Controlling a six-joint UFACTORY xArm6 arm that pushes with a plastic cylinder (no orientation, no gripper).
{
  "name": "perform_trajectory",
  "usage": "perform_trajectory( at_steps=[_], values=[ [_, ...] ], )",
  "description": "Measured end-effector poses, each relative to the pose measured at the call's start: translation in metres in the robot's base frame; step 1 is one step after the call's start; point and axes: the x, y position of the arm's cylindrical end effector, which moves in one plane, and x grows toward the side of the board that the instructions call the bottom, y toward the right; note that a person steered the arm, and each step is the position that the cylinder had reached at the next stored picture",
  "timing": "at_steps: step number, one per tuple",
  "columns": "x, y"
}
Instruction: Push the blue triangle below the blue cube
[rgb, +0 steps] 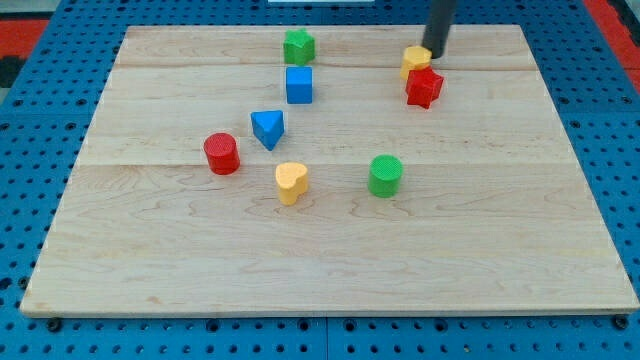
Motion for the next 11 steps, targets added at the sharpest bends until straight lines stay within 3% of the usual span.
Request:
perform_trajectory(
  at_steps=[2, 6, 11],
  values=[
    [-0.017, -0.045],
    [0.114, -0.027],
    [0.115, -0.038]
  ],
)
